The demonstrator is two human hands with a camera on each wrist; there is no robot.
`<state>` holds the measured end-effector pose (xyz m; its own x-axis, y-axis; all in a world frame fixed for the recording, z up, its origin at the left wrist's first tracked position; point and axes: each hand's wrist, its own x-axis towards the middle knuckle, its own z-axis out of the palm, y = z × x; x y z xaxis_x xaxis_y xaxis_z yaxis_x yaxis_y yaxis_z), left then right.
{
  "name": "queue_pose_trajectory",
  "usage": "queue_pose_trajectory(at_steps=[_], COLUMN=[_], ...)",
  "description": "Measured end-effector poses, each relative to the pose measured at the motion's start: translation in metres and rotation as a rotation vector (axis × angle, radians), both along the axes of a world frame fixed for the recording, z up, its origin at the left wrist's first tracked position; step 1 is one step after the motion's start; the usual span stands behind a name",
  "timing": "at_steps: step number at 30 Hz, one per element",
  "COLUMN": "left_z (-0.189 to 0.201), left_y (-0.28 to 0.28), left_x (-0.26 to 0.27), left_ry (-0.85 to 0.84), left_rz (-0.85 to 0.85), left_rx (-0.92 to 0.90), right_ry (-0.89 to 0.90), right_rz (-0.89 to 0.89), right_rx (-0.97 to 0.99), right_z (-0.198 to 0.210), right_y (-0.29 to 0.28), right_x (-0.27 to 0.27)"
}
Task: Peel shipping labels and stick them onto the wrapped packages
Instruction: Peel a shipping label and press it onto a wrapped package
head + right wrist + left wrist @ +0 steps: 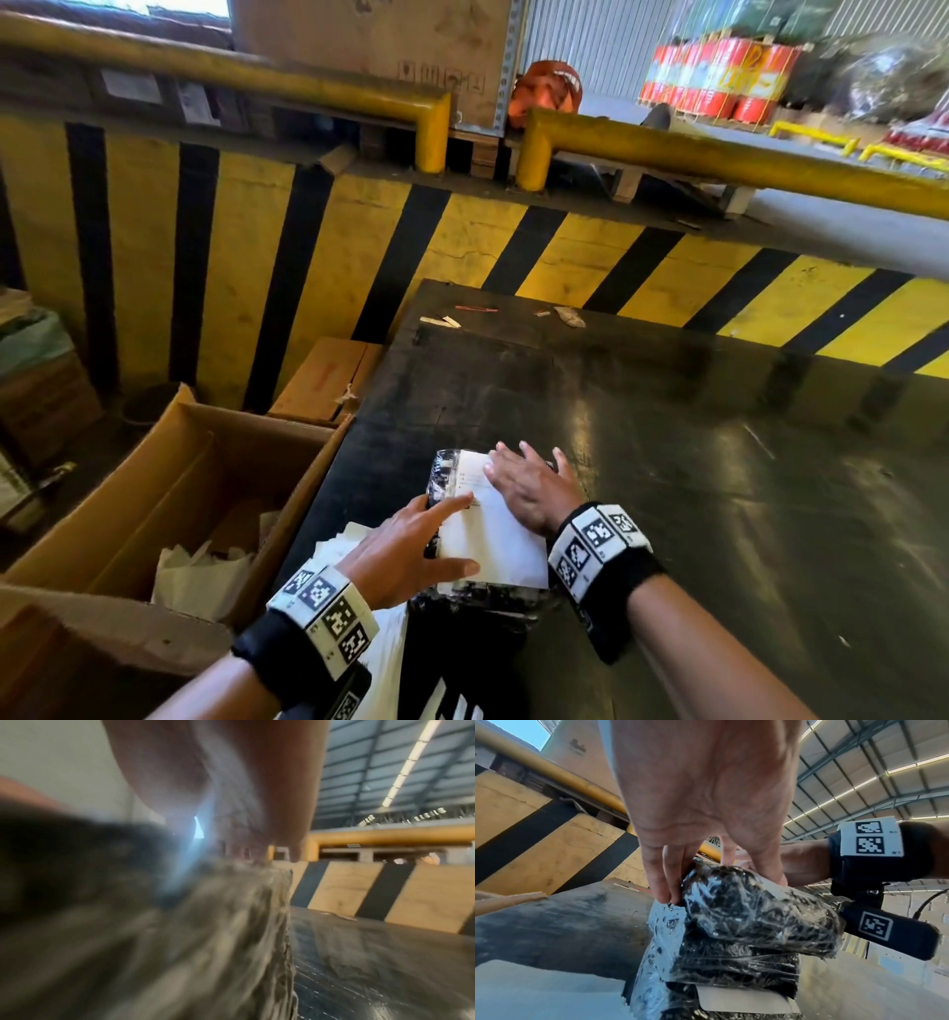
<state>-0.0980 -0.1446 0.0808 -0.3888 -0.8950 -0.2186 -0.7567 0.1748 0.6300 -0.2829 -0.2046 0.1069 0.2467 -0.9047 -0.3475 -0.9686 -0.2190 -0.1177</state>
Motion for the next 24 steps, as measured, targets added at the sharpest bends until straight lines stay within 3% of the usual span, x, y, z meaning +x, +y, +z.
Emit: queue_pose_trajectory(at_steps=[4, 9, 19, 24], left_z=[0.000, -0.004, -0.007, -0.006], left_y=[0.000, 0.001, 0.000, -0.001], left_x=[0.000, 0.002, 0.004, 0.004], left_ry=[0.013, 0.038, 0.013, -0.002], left_rz=[0.009, 0.013, 0.004, 0.004], left_rx=[-0.014, -0.036, -0.068, -0.052], right_ry=[-0.065, 0.127, 0.123, -0.035], right_rz=[0.026, 0.294, 0.220, 0.208], right_rx=[0.077, -0.043, 0.057, 0.174], right_z=[0.007, 0.014, 0.007, 0.020], right_y=[-0.003, 0.011, -0.027, -0.030], right_x=[-0.007, -0.001, 0.023, 0.009])
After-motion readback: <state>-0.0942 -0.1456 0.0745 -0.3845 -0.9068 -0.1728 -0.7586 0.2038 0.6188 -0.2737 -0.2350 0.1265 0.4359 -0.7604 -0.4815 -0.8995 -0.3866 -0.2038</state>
